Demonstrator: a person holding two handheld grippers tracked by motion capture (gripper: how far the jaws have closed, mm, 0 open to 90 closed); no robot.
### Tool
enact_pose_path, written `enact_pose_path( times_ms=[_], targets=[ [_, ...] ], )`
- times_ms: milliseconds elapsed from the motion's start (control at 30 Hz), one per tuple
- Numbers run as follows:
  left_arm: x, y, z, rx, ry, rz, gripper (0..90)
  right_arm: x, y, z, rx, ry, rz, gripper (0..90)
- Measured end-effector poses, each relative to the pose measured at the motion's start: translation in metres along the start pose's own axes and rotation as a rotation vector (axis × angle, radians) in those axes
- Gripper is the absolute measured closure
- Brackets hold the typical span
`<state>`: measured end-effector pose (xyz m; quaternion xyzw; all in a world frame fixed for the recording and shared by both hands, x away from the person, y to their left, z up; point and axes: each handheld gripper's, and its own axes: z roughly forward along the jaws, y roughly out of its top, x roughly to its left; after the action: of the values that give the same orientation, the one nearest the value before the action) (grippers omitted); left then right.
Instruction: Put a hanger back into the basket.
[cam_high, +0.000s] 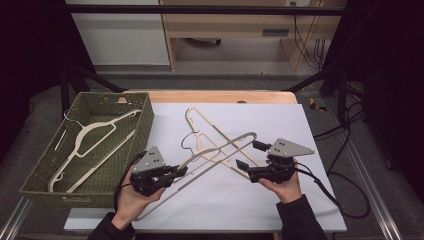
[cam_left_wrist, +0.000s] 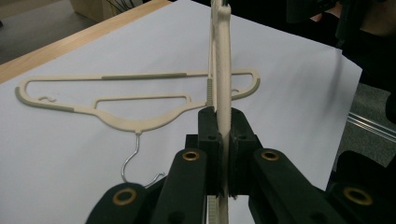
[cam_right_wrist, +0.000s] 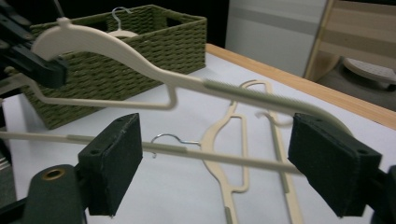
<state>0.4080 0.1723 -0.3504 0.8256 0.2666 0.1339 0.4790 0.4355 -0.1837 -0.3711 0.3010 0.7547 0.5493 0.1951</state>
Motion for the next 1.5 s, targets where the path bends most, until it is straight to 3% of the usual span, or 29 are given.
enact_pose_path(
  times_ms=[300,500,667,900,1133,1500],
  targets=[
    [0.005,0.013,-0.025,-0.049,0.005,-0.007,86.3,-0.013,-0.011,-0.01,0.019,-0.077,0.039,12.2],
    [0.013,0.03,-0.045,-0.062,0.019,0.019,86.3,-0.02,-0.015,-0.019,0.0,-0.107,0.062,10.8],
    [0.032,0.044,-0.058,-0.053,0.024,0.018,86.3,-0.022,-0.016,-0.02,0.0,-0.117,0.065,10.2],
    [0.061,0.049,-0.074,-0.041,0.059,0.003,86.3,-0.022,-0.016,-0.021,-0.001,-0.124,0.065,8.3],
    [0.091,0.045,-0.096,-0.042,0.121,-0.018,86.3,-0.022,-0.016,-0.021,-0.008,-0.135,0.071,7.1],
    [0.13,0.032,-0.12,-0.03,0.178,-0.049,86.3,-0.024,-0.018,-0.02,0.002,-0.141,0.074,6.2]
  ],
)
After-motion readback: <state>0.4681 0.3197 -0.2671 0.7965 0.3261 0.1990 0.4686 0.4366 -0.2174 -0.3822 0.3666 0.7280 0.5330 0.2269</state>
